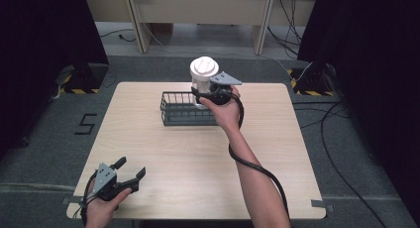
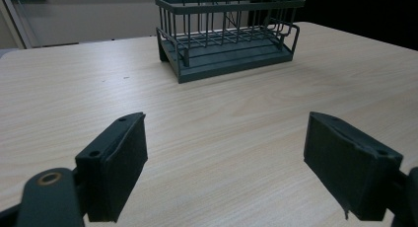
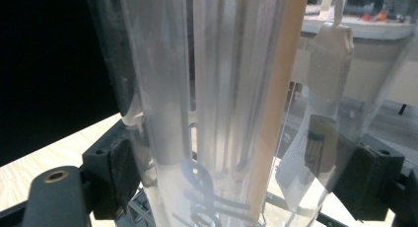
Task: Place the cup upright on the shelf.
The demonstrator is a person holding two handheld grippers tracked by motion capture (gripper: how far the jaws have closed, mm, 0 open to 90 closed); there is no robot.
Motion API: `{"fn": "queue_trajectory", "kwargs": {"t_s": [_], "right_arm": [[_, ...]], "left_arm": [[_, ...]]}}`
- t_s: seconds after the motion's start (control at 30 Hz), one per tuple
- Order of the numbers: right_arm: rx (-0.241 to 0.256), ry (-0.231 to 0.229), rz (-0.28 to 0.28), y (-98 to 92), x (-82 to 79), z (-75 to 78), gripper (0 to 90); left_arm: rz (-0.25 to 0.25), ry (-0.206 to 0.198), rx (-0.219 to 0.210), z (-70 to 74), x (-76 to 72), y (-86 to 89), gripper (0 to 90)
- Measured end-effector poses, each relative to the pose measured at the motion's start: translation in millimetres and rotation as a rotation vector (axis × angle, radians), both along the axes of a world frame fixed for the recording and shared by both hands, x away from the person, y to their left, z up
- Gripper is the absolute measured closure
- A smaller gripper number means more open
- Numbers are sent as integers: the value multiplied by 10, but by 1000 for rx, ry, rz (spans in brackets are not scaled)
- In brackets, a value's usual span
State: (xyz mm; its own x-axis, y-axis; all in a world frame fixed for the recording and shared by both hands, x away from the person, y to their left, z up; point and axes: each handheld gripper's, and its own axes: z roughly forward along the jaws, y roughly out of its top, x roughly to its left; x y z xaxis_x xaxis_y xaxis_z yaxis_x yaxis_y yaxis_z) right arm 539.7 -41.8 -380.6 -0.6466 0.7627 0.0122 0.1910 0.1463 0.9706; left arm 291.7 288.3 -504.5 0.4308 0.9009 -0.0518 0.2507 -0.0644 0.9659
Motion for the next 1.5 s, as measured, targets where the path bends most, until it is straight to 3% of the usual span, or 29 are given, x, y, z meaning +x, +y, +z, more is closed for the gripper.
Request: {"fn": "queue_trajectory", "kwargs": {"t_s": [0.63,1.5], "right_arm": [[-5,26,-15,204,208,-69,185],[-24,91,-54,312,410,-353,184]], "left_arm": [[-7,-1,-3,4,4,-14,161],[-13,-3,-3,5,0,-19,161]]}}
